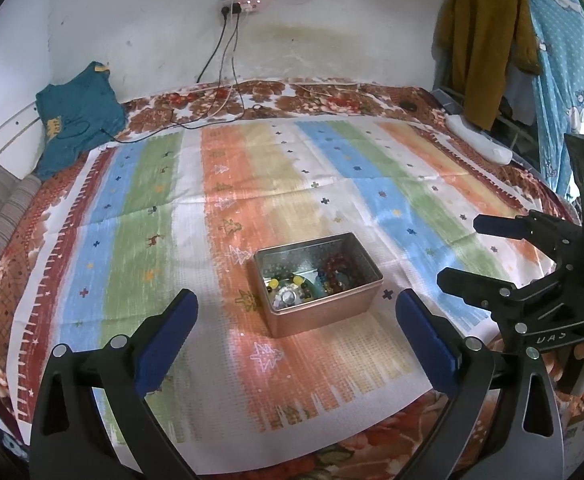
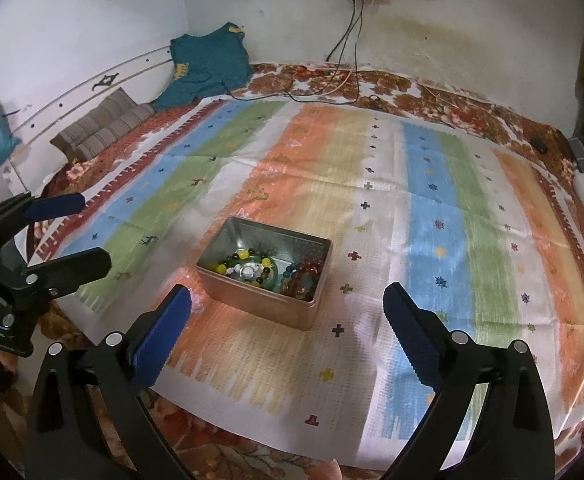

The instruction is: Organize jewelry

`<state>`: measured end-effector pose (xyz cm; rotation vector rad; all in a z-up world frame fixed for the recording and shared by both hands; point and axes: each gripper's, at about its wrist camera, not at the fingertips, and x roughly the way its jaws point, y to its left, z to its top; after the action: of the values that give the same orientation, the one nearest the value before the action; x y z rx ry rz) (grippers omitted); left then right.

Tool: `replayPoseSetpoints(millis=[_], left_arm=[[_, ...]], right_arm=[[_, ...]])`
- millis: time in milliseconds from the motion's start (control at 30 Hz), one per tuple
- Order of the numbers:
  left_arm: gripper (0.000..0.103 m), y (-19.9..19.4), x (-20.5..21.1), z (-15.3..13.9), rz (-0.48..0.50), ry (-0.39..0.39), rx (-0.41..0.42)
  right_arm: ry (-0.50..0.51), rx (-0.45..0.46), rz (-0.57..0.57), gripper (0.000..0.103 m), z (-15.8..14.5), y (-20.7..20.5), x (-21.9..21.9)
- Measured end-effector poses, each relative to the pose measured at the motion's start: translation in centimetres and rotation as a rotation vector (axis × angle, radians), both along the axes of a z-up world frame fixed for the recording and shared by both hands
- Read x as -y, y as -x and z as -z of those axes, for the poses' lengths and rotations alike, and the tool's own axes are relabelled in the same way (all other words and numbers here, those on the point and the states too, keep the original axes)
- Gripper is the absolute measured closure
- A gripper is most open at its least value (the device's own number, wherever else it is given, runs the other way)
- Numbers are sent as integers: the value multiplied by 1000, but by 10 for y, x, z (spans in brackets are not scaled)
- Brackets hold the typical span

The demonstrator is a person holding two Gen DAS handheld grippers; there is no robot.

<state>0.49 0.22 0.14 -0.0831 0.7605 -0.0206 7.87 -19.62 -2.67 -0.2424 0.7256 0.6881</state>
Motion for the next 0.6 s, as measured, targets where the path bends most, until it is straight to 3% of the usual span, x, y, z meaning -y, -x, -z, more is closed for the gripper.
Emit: replayPoseSetpoints(millis=[600], left_arm=[[6,5,4,-3,0,-28,23]], right_arm=[[-30,5,9,5,-6,7,4]])
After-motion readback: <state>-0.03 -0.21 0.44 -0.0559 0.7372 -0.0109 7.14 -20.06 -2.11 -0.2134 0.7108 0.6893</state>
